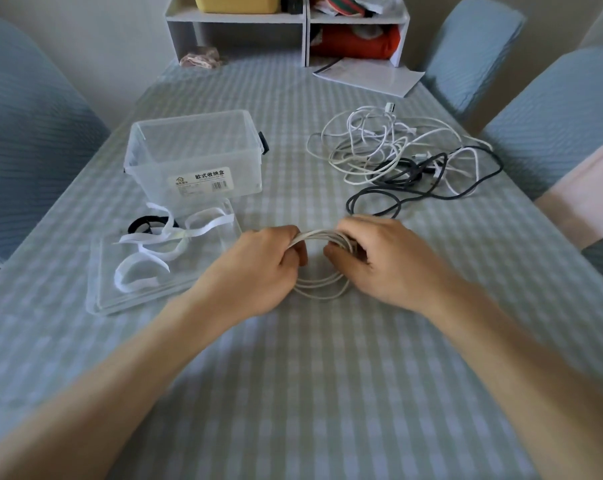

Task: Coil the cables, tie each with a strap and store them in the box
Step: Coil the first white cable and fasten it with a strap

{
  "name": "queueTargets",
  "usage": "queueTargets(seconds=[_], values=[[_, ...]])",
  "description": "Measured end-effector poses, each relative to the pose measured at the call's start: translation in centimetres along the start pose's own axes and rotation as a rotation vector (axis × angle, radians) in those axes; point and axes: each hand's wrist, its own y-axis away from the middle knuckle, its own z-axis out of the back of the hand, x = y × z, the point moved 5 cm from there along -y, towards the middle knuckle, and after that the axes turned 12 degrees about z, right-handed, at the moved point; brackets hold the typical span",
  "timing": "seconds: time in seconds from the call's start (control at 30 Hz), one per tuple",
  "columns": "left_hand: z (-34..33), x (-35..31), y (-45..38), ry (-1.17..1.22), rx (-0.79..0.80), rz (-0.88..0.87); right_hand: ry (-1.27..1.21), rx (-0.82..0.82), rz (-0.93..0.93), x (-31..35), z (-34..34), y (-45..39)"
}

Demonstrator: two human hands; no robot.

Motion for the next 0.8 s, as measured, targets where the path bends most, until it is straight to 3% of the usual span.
queueTargets(seconds=[0.07,0.27,0.43,0.57,0.8], values=[[-0.2,-0.2,0.2,-0.011,0.038,-0.017,-0.017,-0.040,0.047,0.8,0.2,-0.5],[0.1,-0.4,1.1,0.107,0.086,-0.185,0.085,0.117,0.061,0.6,-0.7,-0.2],[1.2,-0.2,1.5,0.020,-0.133,-0.357,0.094,0.149,0.004,0.1,-0.7,0.0],[2.8,0.5,1.4,-0.037,-0.367,-0.346,0.091,0.153,-0.059,-0.3,-0.3,0.2],[2.5,1.1,1.7,-0.060,-0.319,-0.267,0.035,0.122,-0.120,-1.1,0.3,0.5]])
